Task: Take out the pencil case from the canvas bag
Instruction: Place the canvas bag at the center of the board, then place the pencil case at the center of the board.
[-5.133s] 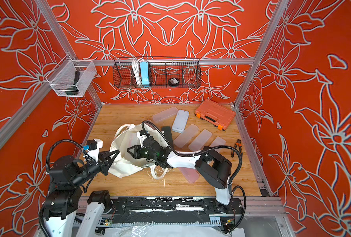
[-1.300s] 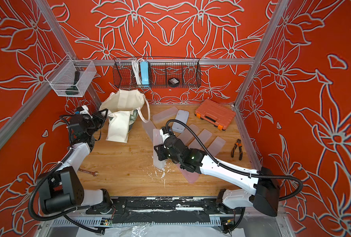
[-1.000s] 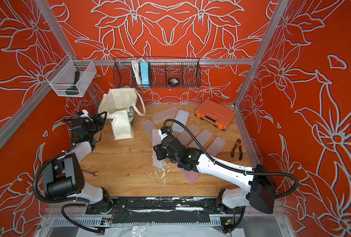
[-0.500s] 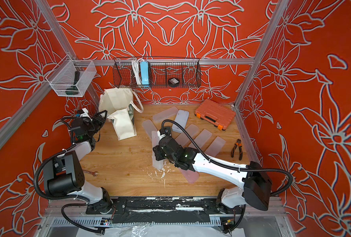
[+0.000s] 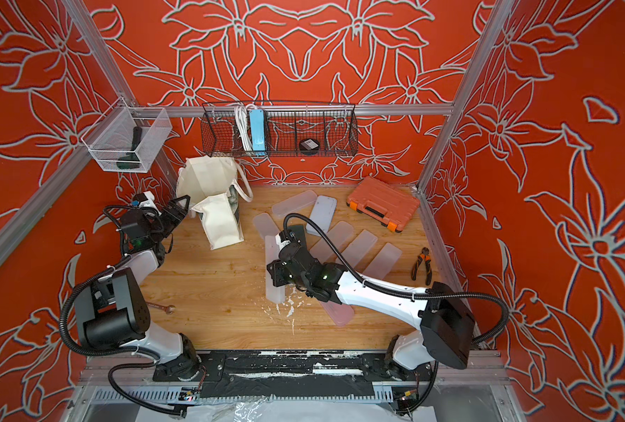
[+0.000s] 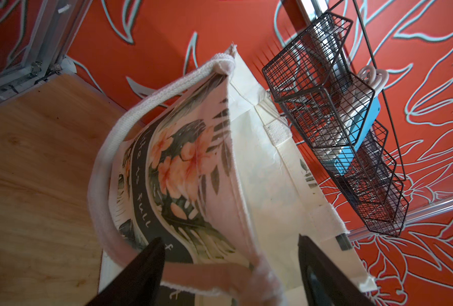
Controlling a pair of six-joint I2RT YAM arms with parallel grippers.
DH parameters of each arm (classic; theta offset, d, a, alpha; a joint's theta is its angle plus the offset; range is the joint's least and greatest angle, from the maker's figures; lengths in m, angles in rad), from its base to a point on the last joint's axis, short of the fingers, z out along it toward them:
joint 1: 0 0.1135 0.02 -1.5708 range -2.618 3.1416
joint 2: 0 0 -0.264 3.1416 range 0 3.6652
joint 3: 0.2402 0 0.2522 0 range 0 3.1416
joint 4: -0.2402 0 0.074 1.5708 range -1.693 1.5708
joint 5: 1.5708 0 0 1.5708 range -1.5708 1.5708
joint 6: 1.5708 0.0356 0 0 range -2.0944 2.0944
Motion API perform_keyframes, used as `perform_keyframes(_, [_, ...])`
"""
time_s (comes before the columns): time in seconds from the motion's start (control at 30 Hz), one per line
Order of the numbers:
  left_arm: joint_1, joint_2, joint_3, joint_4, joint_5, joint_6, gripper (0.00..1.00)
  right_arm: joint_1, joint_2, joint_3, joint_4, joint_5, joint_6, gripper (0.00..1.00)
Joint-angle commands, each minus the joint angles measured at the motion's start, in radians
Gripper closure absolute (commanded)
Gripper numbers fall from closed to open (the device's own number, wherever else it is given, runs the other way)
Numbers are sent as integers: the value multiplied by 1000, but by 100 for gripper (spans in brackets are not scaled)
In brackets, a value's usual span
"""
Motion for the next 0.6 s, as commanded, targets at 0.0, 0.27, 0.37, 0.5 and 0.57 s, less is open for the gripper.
perform_keyframes(0.0, [3,-24,6,-34,21,49,21,-4,59,-7,74,-92,34,85])
perform_keyframes(0.27, [3,-62,6,-73,10,87,20,-5,240,107,32,-240,47,85])
perform_keyframes(0.37, [3,-75,8,-91,5,102,19,-5,288,136,16,-271,52,85])
perform_keyframes(0.5, [3,-88,7,-112,1,122,18,-9,345,179,-20,-321,59,84])
perform_keyframes(0.57, [2,-93,7,-123,0,133,18,-13,372,199,-43,-341,67,84])
